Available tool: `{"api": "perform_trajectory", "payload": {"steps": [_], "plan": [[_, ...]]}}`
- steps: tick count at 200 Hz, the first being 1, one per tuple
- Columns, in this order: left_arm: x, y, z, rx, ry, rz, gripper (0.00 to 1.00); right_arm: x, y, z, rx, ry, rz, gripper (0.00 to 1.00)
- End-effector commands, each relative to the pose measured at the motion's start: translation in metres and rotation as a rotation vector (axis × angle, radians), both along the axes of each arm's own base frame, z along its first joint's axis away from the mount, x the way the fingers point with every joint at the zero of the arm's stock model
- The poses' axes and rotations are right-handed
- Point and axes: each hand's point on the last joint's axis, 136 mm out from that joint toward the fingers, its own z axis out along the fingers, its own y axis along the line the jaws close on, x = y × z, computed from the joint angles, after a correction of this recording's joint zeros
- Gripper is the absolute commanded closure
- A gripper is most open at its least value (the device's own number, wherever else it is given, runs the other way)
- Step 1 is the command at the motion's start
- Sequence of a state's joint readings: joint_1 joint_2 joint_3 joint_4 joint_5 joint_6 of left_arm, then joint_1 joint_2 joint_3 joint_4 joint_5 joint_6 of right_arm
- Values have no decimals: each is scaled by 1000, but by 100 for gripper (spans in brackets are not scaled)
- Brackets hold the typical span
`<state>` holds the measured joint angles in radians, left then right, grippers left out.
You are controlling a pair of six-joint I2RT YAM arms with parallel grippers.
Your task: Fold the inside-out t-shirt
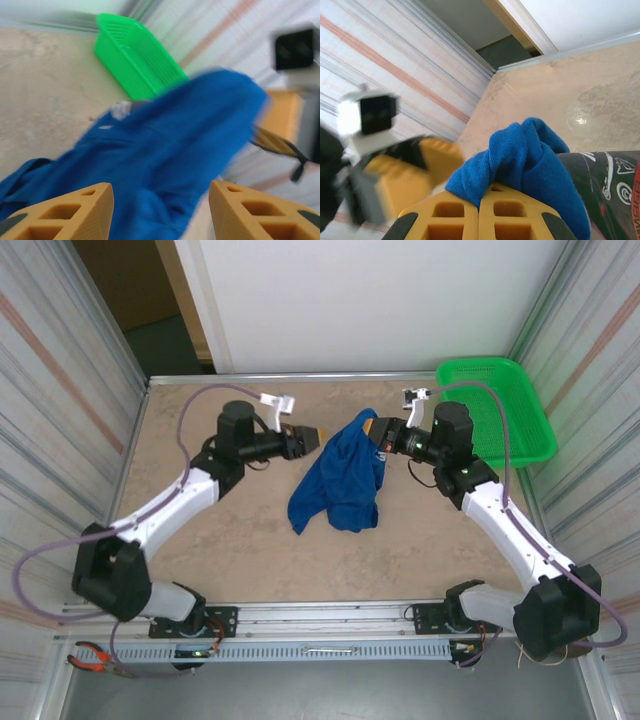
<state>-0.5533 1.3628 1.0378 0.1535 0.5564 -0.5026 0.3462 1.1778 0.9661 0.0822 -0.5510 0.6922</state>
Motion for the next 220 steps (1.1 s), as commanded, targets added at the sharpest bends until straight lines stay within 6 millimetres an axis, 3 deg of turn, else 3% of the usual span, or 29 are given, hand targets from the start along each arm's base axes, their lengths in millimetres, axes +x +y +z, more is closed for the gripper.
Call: {"api": "perform_trajectory", "payload": {"steps": [1,60,130,141,150,169,193,220], "plan": [[-14,-1,-12,191,-185,79,46,1,3,14,44,-32,14,100],[-20,-35,-28,289,-295,39,51,3,5,5,44,-2,2,100],[2,-58,-50,317,-253,26,49,-1,12,12,61,-4,24,100],[10,-59,-55,344,-246,42,53,-2,12,13,63,-5,26,100],[14,-60,-57,355,-244,38,64,-2,11,13,63,-6,23,100],[16,-58,-50,352,-253,16,100,4,4,7,54,7,-9,100],[7,-42,-26,289,-267,-36,100,25,-14,-15,27,55,-95,100],[-23,-24,10,139,-291,-192,100,63,-40,-59,-25,149,-238,100]]}}
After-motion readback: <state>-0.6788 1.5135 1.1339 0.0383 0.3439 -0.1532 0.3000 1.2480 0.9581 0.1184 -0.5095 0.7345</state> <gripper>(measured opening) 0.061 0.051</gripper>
